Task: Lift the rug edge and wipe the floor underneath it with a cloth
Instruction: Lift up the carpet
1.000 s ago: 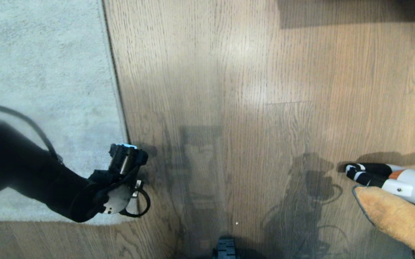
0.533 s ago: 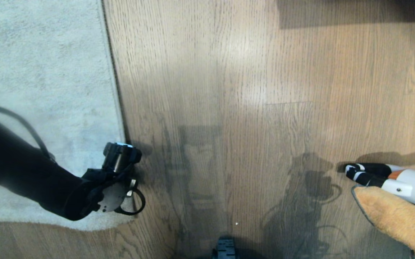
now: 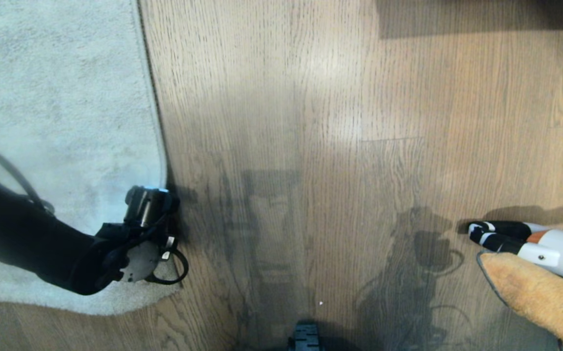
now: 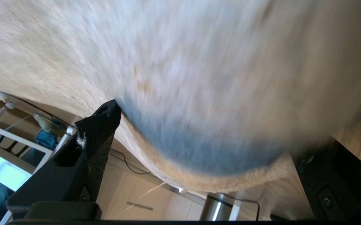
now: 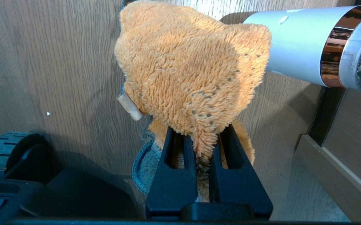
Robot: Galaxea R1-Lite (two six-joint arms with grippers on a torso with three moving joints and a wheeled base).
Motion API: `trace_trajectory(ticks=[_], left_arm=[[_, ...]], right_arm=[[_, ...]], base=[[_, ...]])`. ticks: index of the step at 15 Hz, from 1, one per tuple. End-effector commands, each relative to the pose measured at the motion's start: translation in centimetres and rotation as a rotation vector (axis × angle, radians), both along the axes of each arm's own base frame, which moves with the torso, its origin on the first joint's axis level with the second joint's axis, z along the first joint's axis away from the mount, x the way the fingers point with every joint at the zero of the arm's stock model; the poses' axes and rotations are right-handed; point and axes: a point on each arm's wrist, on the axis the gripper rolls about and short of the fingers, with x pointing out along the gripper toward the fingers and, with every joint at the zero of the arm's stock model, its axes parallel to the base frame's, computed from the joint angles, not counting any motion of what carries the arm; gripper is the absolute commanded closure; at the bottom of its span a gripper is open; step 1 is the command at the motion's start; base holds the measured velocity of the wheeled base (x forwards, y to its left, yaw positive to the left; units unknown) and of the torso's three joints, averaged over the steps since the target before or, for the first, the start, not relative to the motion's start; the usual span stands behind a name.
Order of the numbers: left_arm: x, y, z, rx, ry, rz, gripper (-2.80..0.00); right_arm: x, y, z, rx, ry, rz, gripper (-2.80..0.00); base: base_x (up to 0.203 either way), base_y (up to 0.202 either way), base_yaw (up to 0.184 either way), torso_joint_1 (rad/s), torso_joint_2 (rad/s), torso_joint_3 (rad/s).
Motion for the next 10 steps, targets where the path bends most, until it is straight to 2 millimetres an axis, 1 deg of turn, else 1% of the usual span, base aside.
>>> trace_trajectory(ticks=[1, 7, 10], left_arm=[[0.0, 0.2, 1.1, -0.001, -0.038, 0.004, -2.80], [1.3, 0.4, 3.6, 0.017, -0.105, -0.006, -2.80], [0.7, 0.3, 3.6, 0.024, -0.096, -0.016, -2.80]], right_arm=[[0.0, 0.0, 0.0, -0.001, 0.000, -0.001, 0.00], [0.0, 0.0, 0.0, -0.001, 0.002, 0.001, 0.00], [0.0, 0.0, 0.0, -0.001, 0.002, 0.001, 0.00]], base=[[0.000, 0.000, 0.000, 0.000, 0.00, 0.000], [0.000, 0.000, 0.000, 0.000, 0.00, 0.000], [0.000, 0.000, 0.000, 0.000, 0.00, 0.000]])
